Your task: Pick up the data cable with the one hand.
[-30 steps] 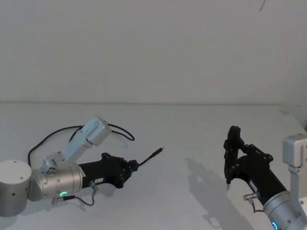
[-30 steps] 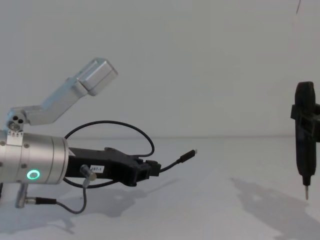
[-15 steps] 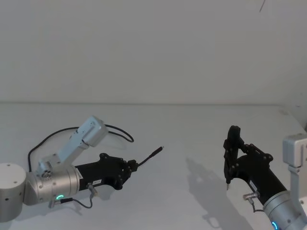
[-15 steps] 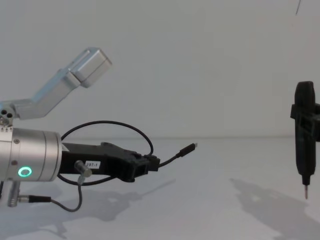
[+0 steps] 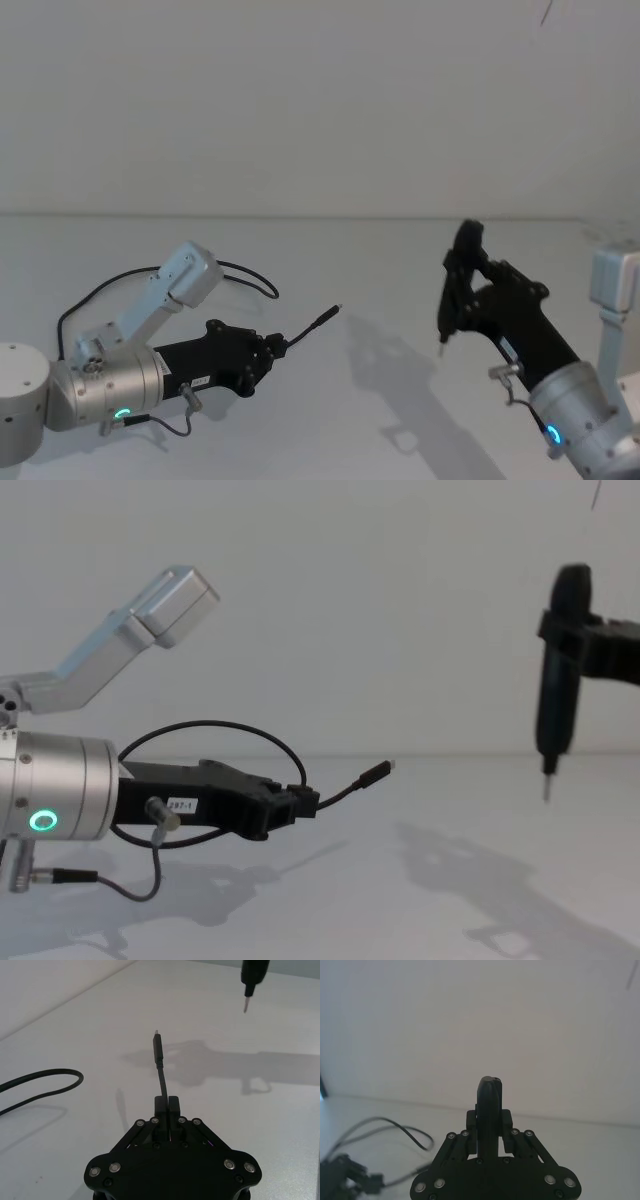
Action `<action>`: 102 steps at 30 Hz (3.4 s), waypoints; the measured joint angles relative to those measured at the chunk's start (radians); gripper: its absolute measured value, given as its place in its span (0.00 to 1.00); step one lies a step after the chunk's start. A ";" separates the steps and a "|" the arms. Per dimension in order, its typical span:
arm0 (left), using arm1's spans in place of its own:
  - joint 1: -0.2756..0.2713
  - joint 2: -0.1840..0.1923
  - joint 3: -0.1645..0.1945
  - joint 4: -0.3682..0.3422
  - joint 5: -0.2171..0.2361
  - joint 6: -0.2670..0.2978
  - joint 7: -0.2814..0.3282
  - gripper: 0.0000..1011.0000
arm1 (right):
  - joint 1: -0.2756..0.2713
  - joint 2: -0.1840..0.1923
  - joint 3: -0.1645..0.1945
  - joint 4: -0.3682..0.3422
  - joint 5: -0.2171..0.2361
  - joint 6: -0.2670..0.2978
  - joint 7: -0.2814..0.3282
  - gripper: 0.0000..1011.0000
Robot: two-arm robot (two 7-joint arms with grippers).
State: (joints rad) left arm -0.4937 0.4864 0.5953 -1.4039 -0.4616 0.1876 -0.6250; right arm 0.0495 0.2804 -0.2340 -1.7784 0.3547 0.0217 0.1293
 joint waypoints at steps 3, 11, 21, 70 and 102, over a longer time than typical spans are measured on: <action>0.002 0.001 0.000 -0.003 -0.001 0.000 0.001 0.04 | 0.025 -0.022 -0.009 0.010 0.014 -0.012 0.017 0.28; 0.004 0.004 -0.001 -0.009 -0.002 0.001 0.003 0.04 | 0.092 -0.076 -0.030 0.048 0.051 -0.041 0.057 0.28; 0.006 0.005 -0.002 -0.012 -0.003 0.001 0.004 0.04 | 0.164 -0.121 -0.052 0.125 0.079 -0.099 0.109 0.28; 0.007 0.006 -0.002 -0.015 -0.004 0.001 0.004 0.04 | 0.291 -0.152 -0.080 0.436 0.010 -0.216 0.215 0.28; 0.007 0.006 -0.002 -0.015 -0.004 0.001 0.004 0.04 | 0.248 -0.144 -0.086 0.348 0.049 -0.180 0.210 0.28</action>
State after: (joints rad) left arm -0.4868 0.4925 0.5934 -1.4187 -0.4653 0.1888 -0.6207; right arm 0.2973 0.1363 -0.3203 -1.4304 0.4036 -0.1579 0.3395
